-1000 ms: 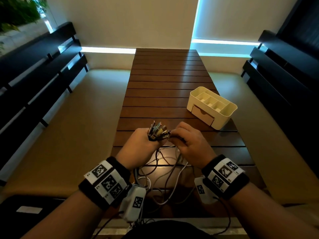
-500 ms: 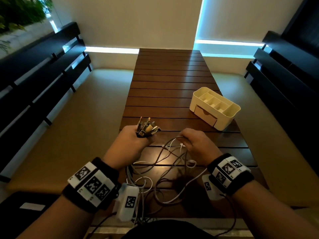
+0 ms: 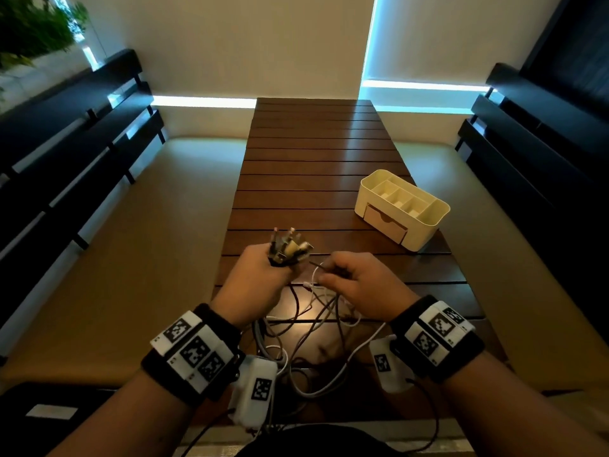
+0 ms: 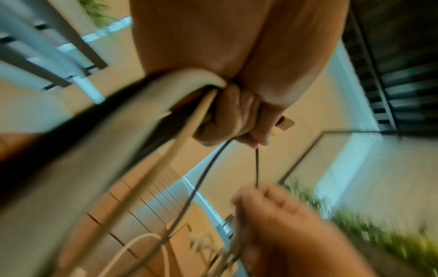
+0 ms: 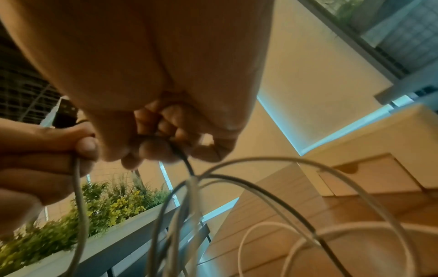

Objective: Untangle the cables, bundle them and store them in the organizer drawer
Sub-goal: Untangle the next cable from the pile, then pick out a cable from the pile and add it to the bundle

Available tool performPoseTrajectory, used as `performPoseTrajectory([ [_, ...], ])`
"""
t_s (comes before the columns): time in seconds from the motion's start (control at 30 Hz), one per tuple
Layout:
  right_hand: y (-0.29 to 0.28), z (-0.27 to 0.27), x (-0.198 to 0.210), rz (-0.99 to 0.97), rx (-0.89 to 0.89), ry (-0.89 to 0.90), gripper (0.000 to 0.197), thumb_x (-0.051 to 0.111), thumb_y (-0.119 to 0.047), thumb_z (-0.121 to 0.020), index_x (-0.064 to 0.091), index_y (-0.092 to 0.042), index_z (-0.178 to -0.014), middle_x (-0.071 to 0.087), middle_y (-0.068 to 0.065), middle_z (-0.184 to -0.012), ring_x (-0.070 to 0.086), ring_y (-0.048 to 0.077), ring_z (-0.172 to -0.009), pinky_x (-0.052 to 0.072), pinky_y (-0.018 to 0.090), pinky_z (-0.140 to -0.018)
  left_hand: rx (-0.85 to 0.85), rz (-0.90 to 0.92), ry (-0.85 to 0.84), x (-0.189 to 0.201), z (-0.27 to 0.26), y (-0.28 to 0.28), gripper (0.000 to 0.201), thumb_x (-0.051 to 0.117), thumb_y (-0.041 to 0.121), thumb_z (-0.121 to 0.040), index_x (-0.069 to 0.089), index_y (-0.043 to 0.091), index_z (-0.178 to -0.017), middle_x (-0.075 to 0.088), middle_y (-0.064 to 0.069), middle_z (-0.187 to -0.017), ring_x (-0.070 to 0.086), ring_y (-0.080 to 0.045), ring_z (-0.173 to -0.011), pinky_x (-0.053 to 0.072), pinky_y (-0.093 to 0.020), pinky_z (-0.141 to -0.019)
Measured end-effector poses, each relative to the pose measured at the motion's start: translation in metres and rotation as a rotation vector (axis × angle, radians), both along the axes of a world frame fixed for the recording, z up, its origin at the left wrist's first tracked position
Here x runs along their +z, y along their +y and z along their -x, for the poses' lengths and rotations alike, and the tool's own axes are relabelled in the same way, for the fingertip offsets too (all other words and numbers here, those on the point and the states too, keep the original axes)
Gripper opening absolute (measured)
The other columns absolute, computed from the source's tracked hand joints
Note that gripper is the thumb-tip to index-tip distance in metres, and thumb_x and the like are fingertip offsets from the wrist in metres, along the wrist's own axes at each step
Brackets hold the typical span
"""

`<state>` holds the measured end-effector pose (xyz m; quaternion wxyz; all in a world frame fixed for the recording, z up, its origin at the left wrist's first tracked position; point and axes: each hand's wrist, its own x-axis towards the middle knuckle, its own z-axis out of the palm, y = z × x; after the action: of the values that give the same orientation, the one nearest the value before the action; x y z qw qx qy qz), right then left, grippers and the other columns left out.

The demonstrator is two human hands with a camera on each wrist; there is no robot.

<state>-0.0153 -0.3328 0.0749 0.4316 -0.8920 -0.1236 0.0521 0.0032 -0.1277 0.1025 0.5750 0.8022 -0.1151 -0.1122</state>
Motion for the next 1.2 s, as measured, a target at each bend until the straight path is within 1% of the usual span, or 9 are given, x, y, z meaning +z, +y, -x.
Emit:
performPoseTrajectory([
  [0.07, -0.002, 0.001, -0.007, 0.01, 0.031, 0.088, 0.012, 0.058, -0.036, -0.096, 0.066, -0.028, -0.099, 0.067, -0.003, -0.091, 0.063, 0.012, -0.082, 0.056, 0.034, -0.078, 0.078, 0.164, 0.1, 0.004, -0.004, 0.007, 0.022, 0.066, 0.016, -0.092, 0.057, 0.015, -0.072, 0.037, 0.006, -0.049, 0.03, -0.012, -0.04, 0.027, -0.027, -0.046],
  [0.23, -0.008, -0.005, -0.016, 0.248, -0.007, 0.182, 0.021, 0.044, -0.044, -0.1, 0.061, -0.032, -0.094, 0.061, -0.01, -0.094, 0.058, 0.013, -0.092, 0.046, 0.048, -0.097, 0.094, 0.262, 0.145, 0.005, -0.001, 0.022, 0.021, 0.06, 0.011, -0.095, 0.053, 0.013, -0.075, 0.032, 0.003, -0.05, 0.025, -0.012, -0.041, 0.027, -0.025, -0.044],
  [0.5, -0.023, -0.025, -0.009, 0.495, -0.287, -0.197, 0.005, 0.046, -0.038, -0.1, 0.051, -0.037, -0.1, 0.048, -0.016, -0.101, 0.043, 0.006, -0.098, 0.021, 0.032, -0.088, 0.076, 0.391, 0.15, 0.011, 0.009, 0.033, 0.005, 0.057, 0.007, -0.095, 0.055, 0.003, -0.092, 0.027, 0.001, -0.052, 0.021, -0.012, -0.042, 0.022, -0.024, -0.043],
  [0.6, -0.02, -0.024, -0.009, 0.48, -0.368, -0.42, 0.004, 0.055, -0.029, -0.096, 0.058, -0.026, -0.097, 0.046, -0.009, -0.11, 0.04, 0.006, -0.101, 0.022, 0.03, -0.088, 0.087, 0.203, 0.13, 0.008, 0.0, 0.041, 0.017, 0.061, 0.01, -0.094, 0.054, 0.003, -0.08, 0.032, 0.003, -0.049, 0.024, -0.013, -0.041, 0.025, -0.027, -0.046],
  [0.7, -0.009, -0.019, -0.002, 0.183, -0.304, -0.456, 0.003, 0.058, -0.018, -0.095, 0.058, -0.02, -0.093, 0.05, -0.007, -0.103, 0.048, 0.004, -0.091, 0.037, 0.022, -0.081, 0.153, -0.115, 0.058, 0.001, -0.011, 0.045, 0.014, 0.067, 0.014, -0.091, 0.065, 0.004, -0.081, 0.04, 0.011, -0.042, 0.032, -0.01, -0.042, 0.03, -0.027, -0.051],
  [0.8, 0.003, -0.016, -0.005, 0.128, -0.17, -0.382, 0.008, 0.058, -0.015, -0.095, 0.056, -0.023, -0.093, 0.05, -0.011, -0.093, 0.052, 0.003, -0.081, 0.043, 0.017, -0.071, 0.215, -0.109, -0.011, 0.003, -0.011, 0.039, 0.012, 0.067, 0.014, -0.091, 0.064, 0.014, -0.08, 0.047, 0.015, -0.042, 0.036, -0.003, -0.043, 0.032, -0.026, -0.049],
  [0.93, 0.007, -0.014, -0.018, 0.185, -0.122, -0.361, 0.004, 0.063, -0.016, -0.092, 0.06, -0.019, -0.094, 0.052, -0.009, -0.096, 0.053, 0.006, -0.082, 0.045, 0.02, -0.072, 0.132, -0.081, -0.23, 0.025, -0.002, 0.011, 0.003, 0.068, 0.016, -0.091, 0.069, 0.019, -0.091, 0.061, 0.01, -0.07, 0.051, 0.004, -0.056, 0.037, -0.012, -0.052],
  [1.07, 0.015, -0.01, -0.012, 0.122, -0.088, -0.375, 0.005, 0.063, -0.015, -0.092, 0.06, -0.019, -0.092, 0.053, -0.009, -0.096, 0.053, 0.004, -0.081, 0.046, 0.018, -0.07, -0.103, -0.221, -0.179, 0.017, -0.002, -0.009, 0.011, 0.065, 0.022, -0.093, 0.065, 0.016, -0.083, 0.062, 0.004, -0.075, 0.052, -0.002, -0.061, 0.038, -0.014, -0.056],
  [1.2, 0.018, -0.007, -0.003, 0.1, -0.074, -0.426, 0.006, 0.057, -0.016, -0.091, 0.061, -0.017, -0.095, 0.054, -0.006, -0.099, 0.052, 0.006, -0.082, 0.046, 0.018, -0.072, -0.152, -0.312, -0.144, 0.005, -0.005, -0.005, 0.022, 0.063, 0.021, -0.093, 0.06, 0.013, -0.073, 0.061, -0.001, -0.071, 0.047, -0.007, -0.058, 0.039, -0.021, -0.056],
])
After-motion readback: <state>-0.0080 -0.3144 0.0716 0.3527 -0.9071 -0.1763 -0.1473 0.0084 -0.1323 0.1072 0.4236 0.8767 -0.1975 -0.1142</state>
